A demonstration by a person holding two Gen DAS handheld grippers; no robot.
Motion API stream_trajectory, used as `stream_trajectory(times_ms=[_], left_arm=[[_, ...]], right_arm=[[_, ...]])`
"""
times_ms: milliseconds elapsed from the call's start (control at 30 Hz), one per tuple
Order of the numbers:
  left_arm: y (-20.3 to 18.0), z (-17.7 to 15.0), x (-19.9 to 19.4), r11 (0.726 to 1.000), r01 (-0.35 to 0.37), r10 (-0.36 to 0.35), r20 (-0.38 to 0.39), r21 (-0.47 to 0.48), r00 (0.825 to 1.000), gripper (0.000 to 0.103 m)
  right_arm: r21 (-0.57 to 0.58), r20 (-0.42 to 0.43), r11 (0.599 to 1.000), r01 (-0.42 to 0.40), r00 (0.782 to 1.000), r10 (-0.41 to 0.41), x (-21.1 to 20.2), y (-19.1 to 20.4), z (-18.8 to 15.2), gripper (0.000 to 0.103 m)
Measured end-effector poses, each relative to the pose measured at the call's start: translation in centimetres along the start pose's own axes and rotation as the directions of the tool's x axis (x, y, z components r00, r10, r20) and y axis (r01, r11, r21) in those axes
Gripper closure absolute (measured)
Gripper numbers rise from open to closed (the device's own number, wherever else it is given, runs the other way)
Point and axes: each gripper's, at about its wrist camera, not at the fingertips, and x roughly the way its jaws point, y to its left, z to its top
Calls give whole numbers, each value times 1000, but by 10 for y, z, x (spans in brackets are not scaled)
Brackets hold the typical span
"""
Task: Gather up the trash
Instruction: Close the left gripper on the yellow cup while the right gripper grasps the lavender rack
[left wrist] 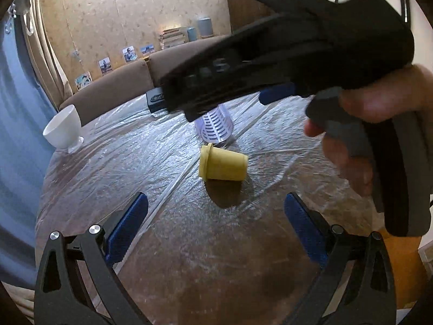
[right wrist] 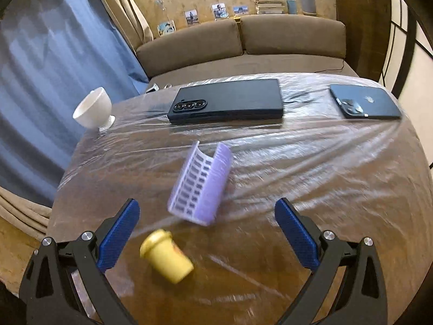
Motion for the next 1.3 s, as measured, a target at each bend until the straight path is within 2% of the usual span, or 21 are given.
stream_trajectory(times_ms=[167, 300, 367, 533, 667, 767, 967, 1100, 1300], left_arm=[[3, 5, 14, 1000, 16, -16, -21, -24, 1000, 2], [4, 11, 20, 999, 33, -33, -30, -30, 999, 2], [4, 14, 23, 998, 51, -52, -33, -33, 998, 2], [5, 19, 28, 995, 91, -93, -43, -43, 995, 2], [8, 23, 32, 992, 118, -120, -39, -43, 992, 3], [10, 23, 34, 988, 148, -151, -47, -52, 987, 13], [14, 25, 38, 979, 192, -197, -66, -74, 978, 31], [19, 27, 39, 977, 198, -203, -69, -78, 977, 53], [35, 27, 36, 974, 203, -209, -60, -105, 976, 53]], right_arm=[[-36, -43, 999, 30, 999, -32, 24, 5, 12, 16], [-53, -52, 998, 39, 998, -42, 30, 6, 14, 20], [-67, -57, 997, 44, 997, -48, 34, 7, 15, 29], [-79, -54, 996, 50, 997, -54, 40, 8, 17, 40], [-68, -46, 997, 42, 998, -46, 40, 4, 19, 55], [-62, -36, 997, 42, 998, -45, 37, -1, 18, 60], [-59, -8, 998, 38, 999, -39, 31, -7, 17, 60], [-52, 3, 998, 32, 999, -32, 26, -9, 15, 60], [-47, 18, 998, 29, 999, -28, 17, -14, 11, 60]])
